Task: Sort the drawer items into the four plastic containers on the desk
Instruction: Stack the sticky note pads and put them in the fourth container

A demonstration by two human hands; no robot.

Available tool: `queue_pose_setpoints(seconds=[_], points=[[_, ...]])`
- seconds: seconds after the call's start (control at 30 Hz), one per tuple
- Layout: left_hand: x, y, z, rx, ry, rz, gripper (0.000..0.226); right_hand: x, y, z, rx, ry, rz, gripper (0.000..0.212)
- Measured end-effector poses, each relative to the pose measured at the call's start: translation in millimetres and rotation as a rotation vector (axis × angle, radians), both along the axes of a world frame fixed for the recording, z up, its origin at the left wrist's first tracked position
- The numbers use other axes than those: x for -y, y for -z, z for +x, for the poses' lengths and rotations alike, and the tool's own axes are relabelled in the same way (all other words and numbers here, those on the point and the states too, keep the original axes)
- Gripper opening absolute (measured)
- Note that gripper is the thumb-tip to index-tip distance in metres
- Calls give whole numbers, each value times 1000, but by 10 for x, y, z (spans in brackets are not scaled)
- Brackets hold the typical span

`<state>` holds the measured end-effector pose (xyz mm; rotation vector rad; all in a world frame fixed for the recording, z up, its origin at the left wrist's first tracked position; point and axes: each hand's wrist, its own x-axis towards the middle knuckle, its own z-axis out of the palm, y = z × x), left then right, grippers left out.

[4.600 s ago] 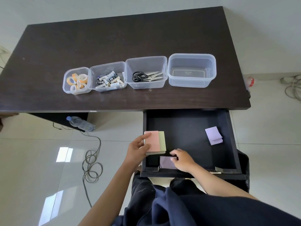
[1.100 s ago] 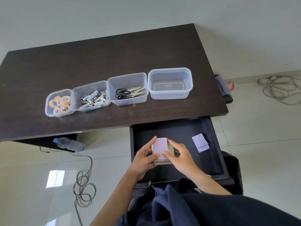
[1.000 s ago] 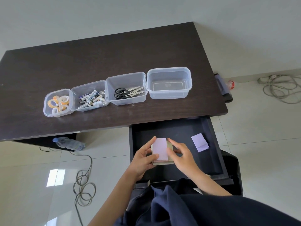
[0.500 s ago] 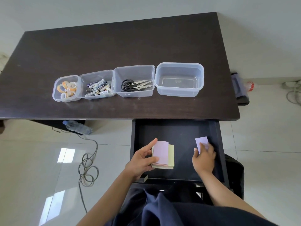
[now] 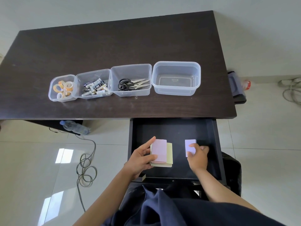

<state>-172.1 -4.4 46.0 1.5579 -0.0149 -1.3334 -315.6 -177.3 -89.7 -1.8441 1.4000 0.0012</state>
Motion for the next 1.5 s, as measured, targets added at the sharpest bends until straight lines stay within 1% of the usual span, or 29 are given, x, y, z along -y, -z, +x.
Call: queue_pose_setpoints(seconds=[0.07, 0.13, 0.23, 0.3, 0.37, 0.47, 0.6, 0.77, 0.93, 1.1, 1.23, 1.3, 1.43, 1.5], points=[[-18, 10, 5, -7, -9, -1, 59, 28, -51, 17, 99, 67, 78, 24], [-33, 23, 11, -13, -14, -4, 59, 44, -155, 56, 234, 197, 218, 21], [-43, 37, 17, -10, -15, 1, 58, 13, -507, 147, 451, 325, 407, 18], [-37, 41, 23, -18, -24, -4, 61, -45, -819, 214, 580, 327, 502, 19], [-24, 42, 36, -12, -20, -5, 62, -121, -1078, 260, 667, 256, 555, 22], [3, 29, 46, -10, -15, -26, 61, -238, -1287, 334, 644, 82, 538, 24], [26, 6, 35, -13, -23, -78, 62, -334, -1298, 381, 536, -118, 391, 28], [12, 4, 32, -76, -92, -137, 63, -302, -1298, 360, 508, -148, 288, 29], [37, -31, 38, -67, -75, -172, 61, -232, -1308, 316, 508, -167, 268, 32], [73, -46, 21, -50, -55, -190, 62, -188, -1332, 293, 537, -158, 260, 48], [120, -72, 32, -23, -34, -209, 61, -180, -1320, 280, 496, -174, 234, 47], [144, -84, 35, -28, -45, -224, 59, -180, -1307, 289, 497, -137, 309, 47], [179, -108, 45, -5, -25, -243, 62, -216, -1324, 307, 549, -38, 599, 49], [183, -114, 49, -1, -17, -250, 62, -229, -1331, 314, 581, -23, 653, 51]])
